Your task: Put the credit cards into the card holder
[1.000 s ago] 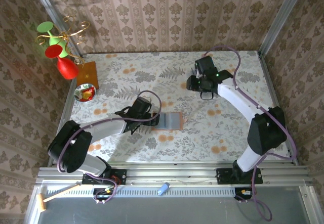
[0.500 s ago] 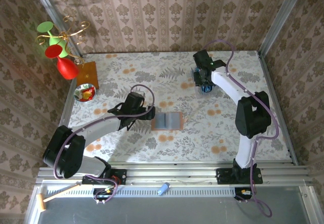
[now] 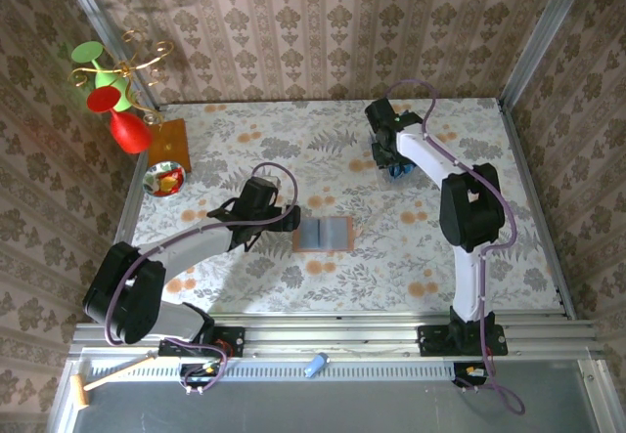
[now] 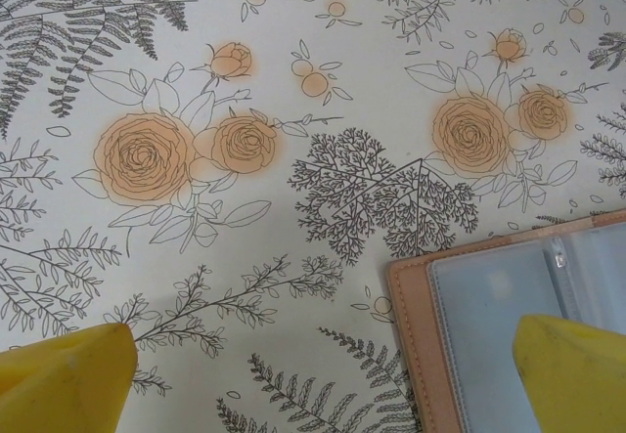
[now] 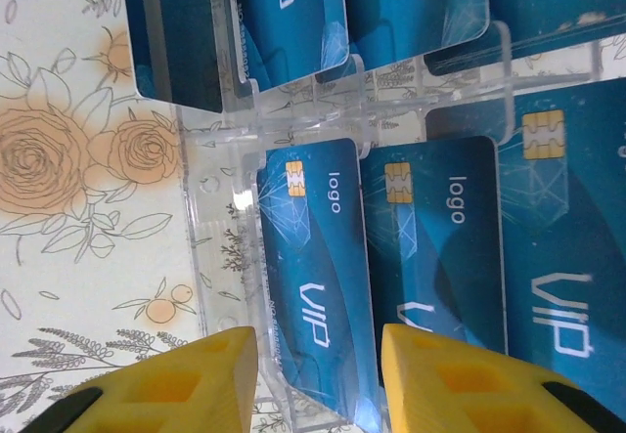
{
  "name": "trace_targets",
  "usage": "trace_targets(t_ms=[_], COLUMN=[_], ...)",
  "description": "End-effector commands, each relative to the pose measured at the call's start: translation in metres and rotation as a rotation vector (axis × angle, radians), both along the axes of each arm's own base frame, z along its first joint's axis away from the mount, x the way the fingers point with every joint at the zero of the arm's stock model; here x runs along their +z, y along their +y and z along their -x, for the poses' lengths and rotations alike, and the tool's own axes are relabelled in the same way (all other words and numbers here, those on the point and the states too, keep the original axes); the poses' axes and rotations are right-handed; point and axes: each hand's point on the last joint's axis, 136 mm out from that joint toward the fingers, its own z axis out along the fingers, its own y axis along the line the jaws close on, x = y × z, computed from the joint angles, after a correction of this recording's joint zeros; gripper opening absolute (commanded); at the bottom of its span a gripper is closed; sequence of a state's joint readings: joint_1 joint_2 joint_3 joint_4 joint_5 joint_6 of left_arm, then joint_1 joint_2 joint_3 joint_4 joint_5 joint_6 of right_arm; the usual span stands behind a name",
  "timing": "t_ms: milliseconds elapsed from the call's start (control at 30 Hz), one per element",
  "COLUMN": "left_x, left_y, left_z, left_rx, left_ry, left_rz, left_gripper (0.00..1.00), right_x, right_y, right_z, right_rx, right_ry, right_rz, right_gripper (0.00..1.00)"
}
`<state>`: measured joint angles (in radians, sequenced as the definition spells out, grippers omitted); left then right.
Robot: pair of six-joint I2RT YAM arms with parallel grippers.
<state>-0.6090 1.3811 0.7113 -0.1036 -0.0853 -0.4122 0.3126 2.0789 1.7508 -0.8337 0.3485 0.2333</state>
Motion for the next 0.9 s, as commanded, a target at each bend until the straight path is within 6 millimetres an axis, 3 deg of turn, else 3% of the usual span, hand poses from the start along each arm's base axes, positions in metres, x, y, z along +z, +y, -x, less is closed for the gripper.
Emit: trace_targets(t_ms=[0,367,567,867], left_x=[-0.003,-0.004,-0.006,-0.006], left_y=[0.002,0.000,-0.002,-0.003], left_z=[-0.001,-0.002,-0.003,-0.003], left_rx=[-0.015,-0.025,-0.028,-0.030], left_ry=[0.002,0.003,0.009,0.013], left_rz=[-0.013,-0.014,-0.014,-0.006], left_gripper=[1.00,1.00,1.00,1.00], right_x=[-0.002,-0.018,-0.012,-0.012], right_y=[-0.011,-0.006,0.003,0.001], right_z=[0.000,0.001,-0.001,-0.007], right_rx=[-0.007,-0.011,-0.006,-0.013], right_ry=[0.028,0.057,0.039,0.044], right_rz=[0.050,0.004,-0.058,-0.076], right_gripper=[0.40,0.38,0.29,0.26])
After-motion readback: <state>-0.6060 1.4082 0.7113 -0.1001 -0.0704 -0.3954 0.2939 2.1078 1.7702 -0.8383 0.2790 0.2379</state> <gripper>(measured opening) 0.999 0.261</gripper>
